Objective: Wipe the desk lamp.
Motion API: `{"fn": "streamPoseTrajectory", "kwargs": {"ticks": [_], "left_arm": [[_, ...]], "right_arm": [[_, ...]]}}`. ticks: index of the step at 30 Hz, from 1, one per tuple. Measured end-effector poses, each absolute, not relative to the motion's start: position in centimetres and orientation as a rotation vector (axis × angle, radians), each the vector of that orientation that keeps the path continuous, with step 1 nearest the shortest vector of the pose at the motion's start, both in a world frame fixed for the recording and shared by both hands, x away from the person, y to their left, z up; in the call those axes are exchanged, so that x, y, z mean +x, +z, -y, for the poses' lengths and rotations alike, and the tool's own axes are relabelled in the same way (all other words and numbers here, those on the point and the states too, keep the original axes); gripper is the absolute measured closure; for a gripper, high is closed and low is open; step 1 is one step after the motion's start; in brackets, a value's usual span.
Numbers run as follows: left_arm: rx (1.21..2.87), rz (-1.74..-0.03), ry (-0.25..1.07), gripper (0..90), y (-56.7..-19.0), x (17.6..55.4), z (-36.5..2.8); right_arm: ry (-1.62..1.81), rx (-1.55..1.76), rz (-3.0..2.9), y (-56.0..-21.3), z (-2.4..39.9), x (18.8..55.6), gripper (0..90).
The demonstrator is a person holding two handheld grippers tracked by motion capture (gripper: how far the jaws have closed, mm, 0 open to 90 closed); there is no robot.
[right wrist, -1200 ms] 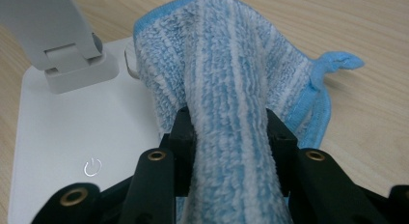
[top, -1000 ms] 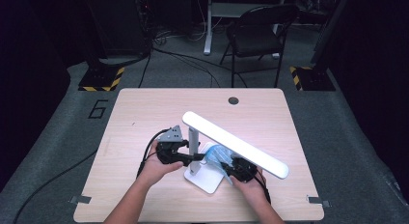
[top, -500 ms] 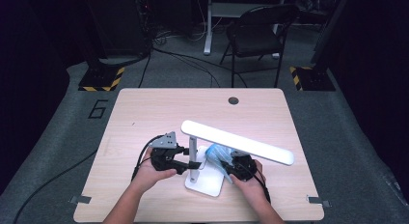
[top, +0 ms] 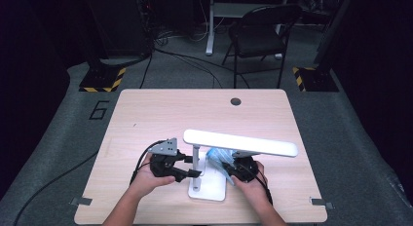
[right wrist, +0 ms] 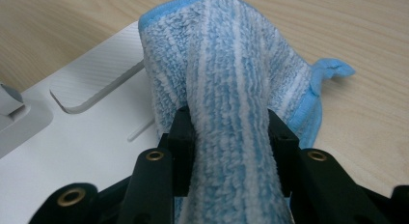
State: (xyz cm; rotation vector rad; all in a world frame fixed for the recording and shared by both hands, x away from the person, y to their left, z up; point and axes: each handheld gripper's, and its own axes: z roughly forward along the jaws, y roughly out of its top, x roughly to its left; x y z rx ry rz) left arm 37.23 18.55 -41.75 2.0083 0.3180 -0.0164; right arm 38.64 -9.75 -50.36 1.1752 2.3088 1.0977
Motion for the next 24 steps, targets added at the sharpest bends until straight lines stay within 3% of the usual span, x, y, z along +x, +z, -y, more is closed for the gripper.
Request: {"fn": "streamPoseTrajectory", "kwargs": {"ticks": [16, 24], "left_arm": [[2.02, -0.383, 0.2, 53.5, -41.4, 37.2, -17.1], [2.0, -0.535, 0.328, 58.0, -41.2, 37.4, -18.1]], "right_arm": [[1.093, 1.167, -2.257, -49.9, 10.6, 38.6, 63.3], [1.078, 1.195, -2.243, -50.0, 11.1, 38.8, 63.2]]}}
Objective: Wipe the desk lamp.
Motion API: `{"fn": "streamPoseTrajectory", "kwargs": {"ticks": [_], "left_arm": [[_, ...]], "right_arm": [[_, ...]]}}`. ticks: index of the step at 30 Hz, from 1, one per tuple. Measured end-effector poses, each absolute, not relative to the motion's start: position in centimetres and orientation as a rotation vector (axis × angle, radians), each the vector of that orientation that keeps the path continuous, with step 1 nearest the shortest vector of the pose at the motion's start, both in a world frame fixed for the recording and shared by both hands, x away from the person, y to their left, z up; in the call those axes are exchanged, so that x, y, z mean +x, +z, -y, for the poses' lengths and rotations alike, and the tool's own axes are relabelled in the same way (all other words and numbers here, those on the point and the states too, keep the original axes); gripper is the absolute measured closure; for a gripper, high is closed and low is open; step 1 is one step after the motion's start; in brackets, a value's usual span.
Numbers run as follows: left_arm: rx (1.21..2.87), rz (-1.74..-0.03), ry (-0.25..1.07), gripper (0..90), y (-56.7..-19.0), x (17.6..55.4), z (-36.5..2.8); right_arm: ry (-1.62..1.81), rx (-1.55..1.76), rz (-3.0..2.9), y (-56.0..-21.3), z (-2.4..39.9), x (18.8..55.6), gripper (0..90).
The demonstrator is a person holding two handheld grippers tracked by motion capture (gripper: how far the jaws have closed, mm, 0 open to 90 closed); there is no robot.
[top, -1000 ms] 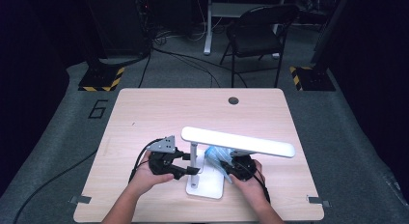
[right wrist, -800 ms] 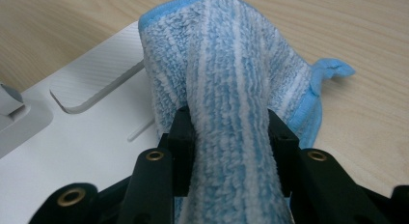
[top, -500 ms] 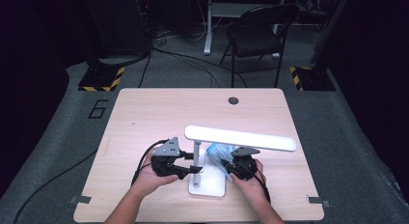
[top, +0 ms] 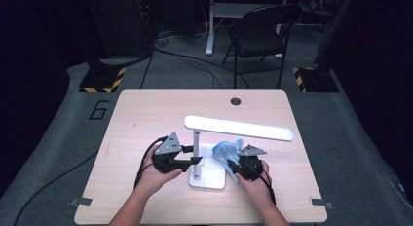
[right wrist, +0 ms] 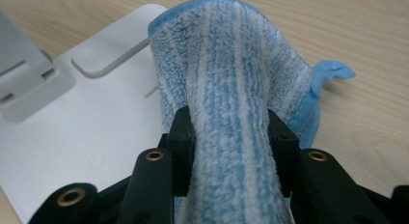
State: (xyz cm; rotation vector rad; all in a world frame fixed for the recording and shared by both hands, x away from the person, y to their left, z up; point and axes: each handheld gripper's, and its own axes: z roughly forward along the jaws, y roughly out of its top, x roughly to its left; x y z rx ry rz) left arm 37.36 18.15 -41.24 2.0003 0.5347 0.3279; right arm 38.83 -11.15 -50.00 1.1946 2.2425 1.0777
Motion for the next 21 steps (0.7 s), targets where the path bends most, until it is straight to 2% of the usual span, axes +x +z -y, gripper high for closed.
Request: {"fn": "streamPoseTrajectory", "kwargs": {"ticks": [2, 3, 5, 10, 15, 21], "left_arm": [[1.962, -0.581, 0.292, 60.7, -41.5, 37.7, -19.0], [1.912, -0.589, 0.202, 60.4, -41.8, 38.1, -19.8], [1.894, -0.57, 0.161, 57.8, -41.8, 38.2, -20.0], [1.91, -0.552, 0.17, 56.1, -41.5, 38.0, -19.8], [1.947, -0.475, 0.098, 55.4, -41.8, 37.6, -19.3], [1.966, -0.437, 0.111, 46.0, -41.5, 38.6, -18.1]], "right_arm": [[1.082, 1.213, -2.236, -50.1, 11.2, 38.9, 63.2], [1.076, 1.23, -2.238, -50.1, 11.2, 39.0, 63.1], [1.077, 1.245, -2.234, -50.1, 11.1, 39.0, 63.1], [1.048, 1.235, -2.237, -50.2, 10.9, 38.8, 63.2], [1.034, 1.25, -2.242, -50.5, 10.8, 39.1, 63.2], [1.047, 1.234, -2.247, -50.4, 11.1, 39.3, 63.2]]}}
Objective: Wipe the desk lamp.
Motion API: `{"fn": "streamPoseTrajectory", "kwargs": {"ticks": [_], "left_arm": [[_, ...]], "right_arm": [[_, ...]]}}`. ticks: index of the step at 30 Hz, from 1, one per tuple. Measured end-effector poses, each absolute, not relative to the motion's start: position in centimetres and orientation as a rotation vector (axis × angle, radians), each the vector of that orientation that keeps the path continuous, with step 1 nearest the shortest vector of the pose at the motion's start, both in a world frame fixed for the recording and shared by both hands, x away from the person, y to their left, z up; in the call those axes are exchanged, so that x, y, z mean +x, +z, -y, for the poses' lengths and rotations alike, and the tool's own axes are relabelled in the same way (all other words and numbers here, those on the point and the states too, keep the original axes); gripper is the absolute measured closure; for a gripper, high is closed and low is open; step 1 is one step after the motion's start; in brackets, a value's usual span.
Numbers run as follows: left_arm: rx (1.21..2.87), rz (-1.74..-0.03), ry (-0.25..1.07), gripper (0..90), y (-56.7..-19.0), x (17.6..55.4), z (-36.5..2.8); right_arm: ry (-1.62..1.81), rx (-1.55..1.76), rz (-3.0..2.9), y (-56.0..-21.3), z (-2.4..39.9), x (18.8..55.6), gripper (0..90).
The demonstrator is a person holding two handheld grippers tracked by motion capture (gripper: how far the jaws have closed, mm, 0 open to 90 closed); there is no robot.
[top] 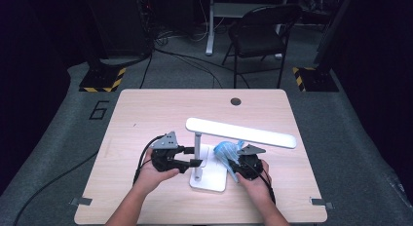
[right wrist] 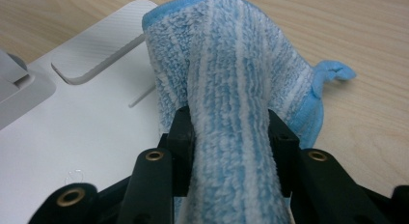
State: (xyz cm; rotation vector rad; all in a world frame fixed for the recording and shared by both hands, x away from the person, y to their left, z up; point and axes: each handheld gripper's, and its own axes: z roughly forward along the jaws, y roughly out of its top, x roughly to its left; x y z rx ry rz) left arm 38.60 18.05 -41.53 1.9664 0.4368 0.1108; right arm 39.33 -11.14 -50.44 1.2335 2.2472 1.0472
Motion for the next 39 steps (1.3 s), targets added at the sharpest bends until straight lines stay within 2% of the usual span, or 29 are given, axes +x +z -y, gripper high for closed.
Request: {"fn": "streamPoseTrajectory", "kwargs": {"ticks": [5, 9, 13, 16, 22, 25, 30, 39], "left_arm": [[2.007, -0.372, 0.081, 40.9, -41.3, 39.1, -16.9], [2.013, -0.317, 0.042, 40.3, -41.3, 38.7, -16.6], [2.015, -0.288, 0.019, 42.0, -41.3, 38.1, -16.6], [2.008, -0.28, 0.005, 48.7, -41.5, 37.6, -16.8], [2.001, -0.292, 0.041, 51.0, -41.5, 37.1, -16.7], [2.004, -0.314, 0.117, 51.8, -41.4, 36.8, -16.5], [2.004, -0.343, 0.16, 52.2, -41.4, 36.8, -16.6], [1.981, -0.397, 0.184, 52.1, -41.6, 36.6, -17.5]], "right_arm": [[1.053, 1.24, -2.239, -50.4, 11.2, 39.4, 63.2], [1.052, 1.25, -2.242, -50.4, 11.5, 39.3, 63.2], [1.054, 1.237, -2.244, -50.3, 11.7, 39.3, 63.1], [1.05, 1.243, -2.243, -50.3, 11.6, 39.2, 63.1], [1.043, 1.239, -2.245, -50.2, 11.4, 39.2, 63.2], [1.046, 1.228, -2.238, -50.2, 11.3, 39.4, 63.1], [1.043, 1.25, -2.221, -49.9, 11.3, 39.7, 63.2], [1.004, 1.363, -2.18, -50.2, 11.2, 41.9, 63.4]]}}
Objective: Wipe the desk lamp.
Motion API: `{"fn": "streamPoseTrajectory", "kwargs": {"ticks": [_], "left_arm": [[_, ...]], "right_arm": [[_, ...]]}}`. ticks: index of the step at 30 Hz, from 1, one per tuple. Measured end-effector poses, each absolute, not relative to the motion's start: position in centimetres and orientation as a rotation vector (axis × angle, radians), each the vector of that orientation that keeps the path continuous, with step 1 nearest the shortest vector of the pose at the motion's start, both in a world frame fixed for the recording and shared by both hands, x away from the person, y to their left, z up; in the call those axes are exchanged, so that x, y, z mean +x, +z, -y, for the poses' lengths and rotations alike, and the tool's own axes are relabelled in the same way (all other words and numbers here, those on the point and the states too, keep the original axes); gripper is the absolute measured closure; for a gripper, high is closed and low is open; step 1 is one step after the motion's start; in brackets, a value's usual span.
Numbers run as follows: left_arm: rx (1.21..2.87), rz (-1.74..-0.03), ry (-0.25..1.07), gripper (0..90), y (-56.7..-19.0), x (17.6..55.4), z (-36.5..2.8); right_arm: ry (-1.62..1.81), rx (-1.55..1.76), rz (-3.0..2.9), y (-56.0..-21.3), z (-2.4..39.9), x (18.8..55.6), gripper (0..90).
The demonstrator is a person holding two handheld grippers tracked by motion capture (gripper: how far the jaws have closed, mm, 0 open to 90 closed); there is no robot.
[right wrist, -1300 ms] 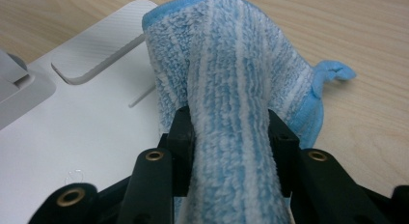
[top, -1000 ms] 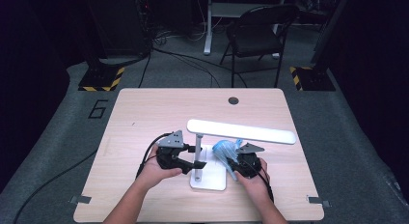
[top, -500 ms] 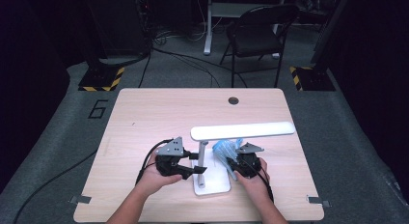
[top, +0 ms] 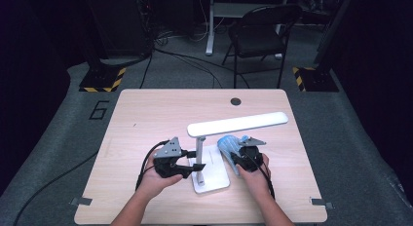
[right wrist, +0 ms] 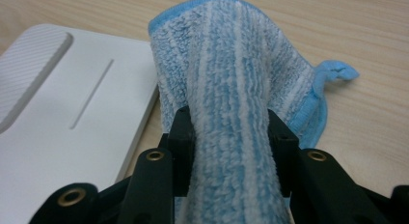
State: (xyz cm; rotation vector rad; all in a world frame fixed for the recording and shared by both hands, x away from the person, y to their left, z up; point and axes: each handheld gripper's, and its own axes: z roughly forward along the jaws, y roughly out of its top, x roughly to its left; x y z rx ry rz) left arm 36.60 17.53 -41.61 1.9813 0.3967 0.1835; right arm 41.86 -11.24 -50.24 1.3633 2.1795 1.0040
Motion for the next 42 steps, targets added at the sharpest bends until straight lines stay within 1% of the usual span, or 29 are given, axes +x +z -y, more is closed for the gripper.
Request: {"fn": "streamPoseTrajectory", "kwargs": {"ticks": [4, 11, 15, 22, 27, 42], "left_arm": [[1.981, -0.414, 0.199, 52.1, -41.6, 36.5, -17.7], [1.964, -0.428, 0.181, 50.8, -41.8, 36.6, -17.7], [1.965, -0.43, 0.203, 51.8, -41.8, 36.4, -17.6], [1.972, -0.442, 0.209, 52.0, -41.7, 36.3, -17.5], [1.971, -0.452, 0.216, 52.2, -41.8, 36.1, -17.4], [1.965, -0.451, 0.229, 52.2, -41.9, 36.2, -17.4]], "right_arm": [[0.993, 1.37, -2.179, -50.3, 10.9, 42.8, 63.6], [0.957, 1.384, -2.199, -50.3, 8.5, 44.1, 63.9], [0.977, 1.391, -2.224, -50.3, 7.6, 44.1, 64.4], [0.985, 1.391, -2.261, -50.5, 7.6, 44.2, 65.7], [0.972, 1.374, -2.293, -50.3, 7.7, 43.0, 66.2], [1.015, 1.346, -2.338, -50.3, 9.6, 38.4, 66.4]]}}
